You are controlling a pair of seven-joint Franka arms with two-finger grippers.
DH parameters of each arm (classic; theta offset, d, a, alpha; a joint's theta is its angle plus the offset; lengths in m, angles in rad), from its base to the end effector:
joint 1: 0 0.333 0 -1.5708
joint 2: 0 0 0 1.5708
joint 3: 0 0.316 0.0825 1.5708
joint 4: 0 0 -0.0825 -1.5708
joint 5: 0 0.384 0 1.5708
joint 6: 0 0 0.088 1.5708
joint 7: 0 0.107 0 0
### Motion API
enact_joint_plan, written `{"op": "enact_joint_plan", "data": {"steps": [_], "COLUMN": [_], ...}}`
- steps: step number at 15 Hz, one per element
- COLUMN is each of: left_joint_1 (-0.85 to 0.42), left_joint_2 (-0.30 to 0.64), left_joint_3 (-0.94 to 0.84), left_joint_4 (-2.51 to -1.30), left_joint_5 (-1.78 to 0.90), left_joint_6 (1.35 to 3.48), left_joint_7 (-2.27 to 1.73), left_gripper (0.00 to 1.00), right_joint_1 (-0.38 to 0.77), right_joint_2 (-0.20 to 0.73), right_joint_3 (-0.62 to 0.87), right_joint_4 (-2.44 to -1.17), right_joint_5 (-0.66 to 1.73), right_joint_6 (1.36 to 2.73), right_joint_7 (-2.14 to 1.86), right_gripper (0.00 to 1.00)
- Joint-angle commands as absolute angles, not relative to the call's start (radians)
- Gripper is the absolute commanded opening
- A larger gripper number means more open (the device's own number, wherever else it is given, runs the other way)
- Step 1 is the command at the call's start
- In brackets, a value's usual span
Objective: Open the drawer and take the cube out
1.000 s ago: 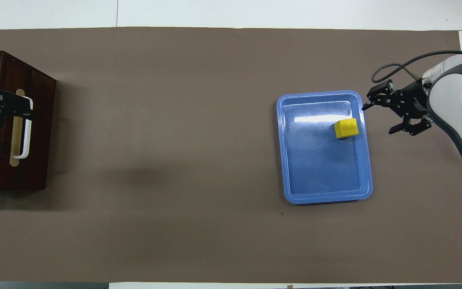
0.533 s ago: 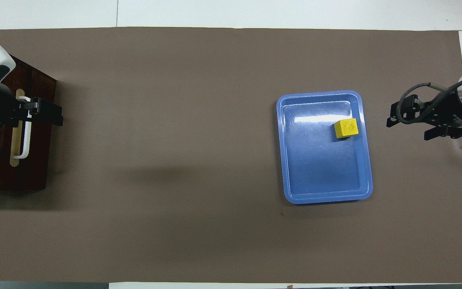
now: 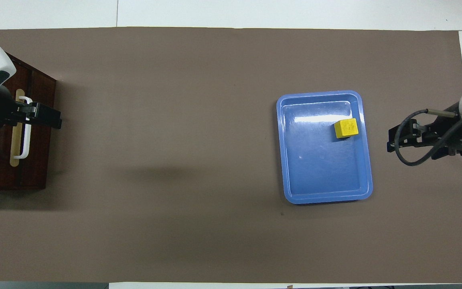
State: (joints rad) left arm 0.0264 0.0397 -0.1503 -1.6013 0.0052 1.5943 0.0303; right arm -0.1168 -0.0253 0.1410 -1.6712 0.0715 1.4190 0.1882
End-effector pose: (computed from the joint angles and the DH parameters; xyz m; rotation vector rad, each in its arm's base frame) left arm 0.5625 -0.0679 0.5901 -3.1300 0.2422 0.0726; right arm 0.5250 0.0221 0.5805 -3.0670 0.2485 0.3601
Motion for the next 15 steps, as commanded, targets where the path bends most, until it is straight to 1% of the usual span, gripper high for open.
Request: {"op": "enact_joint_plan", "data": {"steps": [1, 2, 3, 6, 8, 10, 15], "left_joint_1": [0.028, 0.028, 0.028, 0.031, 0.034, 0.034, 0.035], "left_joint_2": [0.014, 0.014, 0.014, 0.014, 0.014, 0.014, 0.014], "left_joint_3": [-0.140, -0.140, -0.140, -0.140, -0.140, -0.138, -0.138], "left_joint_4": [-1.626, -1.626, -1.626, -1.626, -1.626, -1.626, -1.626], "left_joint_5": [-0.008, -0.003, -0.003, -0.003, -0.003, -0.003, -0.003], "left_joint_6": [1.609, 1.609, 1.611, 1.603, 1.603, 1.605, 1.605], "left_joint_7": [0.052, 0.051, 0.049, 0.048, 0.038, 0.040, 0.040], "left_gripper": [1.00, 1.00, 1.00, 1.00, 1.00, 1.00, 1.00], "right_joint_1": [-0.100, -0.088, -0.087, -0.087, -0.094, -0.103, -0.095], "right_joint_2": [-0.043, -0.043, -0.041, -0.022, -0.011, -0.011, -0.017], "right_joint_3": [0.141, 0.140, 0.140, 0.141, 0.141, 0.141, 0.140], "right_joint_4": [-1.689, -1.695, -1.686, -1.626, -1.609, -1.609, -1.611], "right_joint_5": [0.002, -0.036, -0.060, -0.054, -0.048, -0.009, -0.006], "right_joint_6": [1.416, 1.464, 1.480, 1.491, 1.508, 1.523, 1.525], "right_joint_7": [0.103, 0.054, 0.043, 0.075, 0.077, 0.078, 0.083], "right_gripper": [1.00, 1.00, 1.00, 1.00, 1.00, 1.00, 1.00]}}
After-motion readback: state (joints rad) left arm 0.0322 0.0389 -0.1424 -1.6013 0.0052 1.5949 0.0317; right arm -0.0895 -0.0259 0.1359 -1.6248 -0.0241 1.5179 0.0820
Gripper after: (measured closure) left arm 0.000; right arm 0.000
